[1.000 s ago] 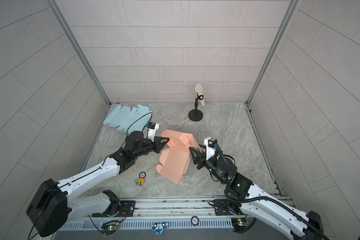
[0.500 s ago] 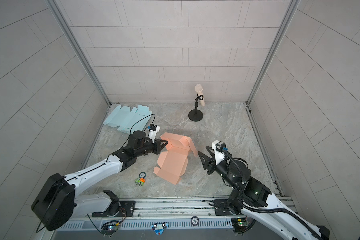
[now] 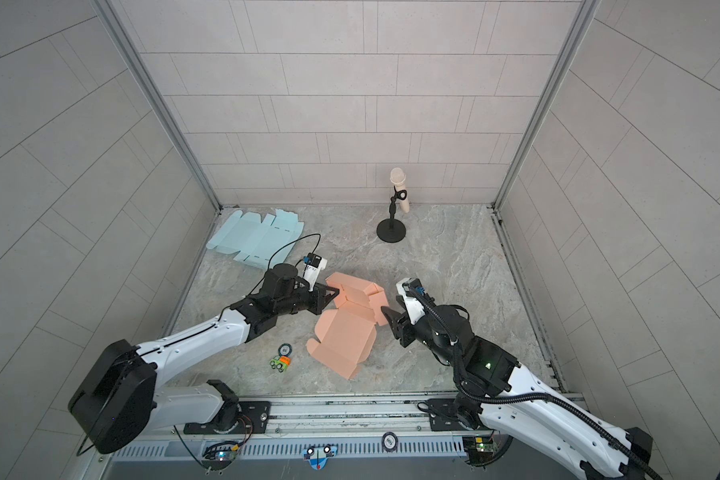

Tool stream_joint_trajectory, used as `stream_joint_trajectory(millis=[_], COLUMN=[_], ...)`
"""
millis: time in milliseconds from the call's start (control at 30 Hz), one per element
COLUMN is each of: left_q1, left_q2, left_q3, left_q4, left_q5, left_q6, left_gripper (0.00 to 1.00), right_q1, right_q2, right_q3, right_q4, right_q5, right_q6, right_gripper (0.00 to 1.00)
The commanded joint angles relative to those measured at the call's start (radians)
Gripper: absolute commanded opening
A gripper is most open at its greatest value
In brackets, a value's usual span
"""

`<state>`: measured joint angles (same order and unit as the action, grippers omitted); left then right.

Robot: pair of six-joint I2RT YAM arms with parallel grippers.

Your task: Fold the paper box

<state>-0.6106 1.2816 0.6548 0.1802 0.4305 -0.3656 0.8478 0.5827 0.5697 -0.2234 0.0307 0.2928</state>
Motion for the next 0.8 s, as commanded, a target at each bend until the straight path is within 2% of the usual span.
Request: stream_joint_trajectory(millis=[0, 233, 433, 633, 767], left_q1=[-0.015, -0.027, -0.043, -0.075, -0.092], left_q2=[0.007, 0.016, 0.028, 0.048, 0.051], left_q3=[0.034, 0.041, 0.055, 0.075, 0.074], left_q4=[0.000, -0.014, -0.034, -0.064, -0.071], left_q5=[0.015, -0.010, -0.053, -0.126, -0.169], left_q6=[0.024, 0.028, 0.022, 0.001, -0.023], left_gripper=[0.10, 0.10, 0.10, 0.09, 0.08], right_q1=[-0.002, -0.003, 0.000, 0.034, 0.058], right_q2=[0.022, 0.097, 0.222, 0.367, 0.451], right_q3=[0.010, 0.026, 0.080, 0.156, 0.196], right_q4=[0.049, 0.074, 0.078, 0.012, -0.014], right_q5=[-0.033, -0.074, -0.101, 0.118, 0.208], right_q6=[0.003, 0.034, 0.034, 0.081, 0.125], right_gripper=[0.48, 0.40, 0.38, 0.43, 0.43])
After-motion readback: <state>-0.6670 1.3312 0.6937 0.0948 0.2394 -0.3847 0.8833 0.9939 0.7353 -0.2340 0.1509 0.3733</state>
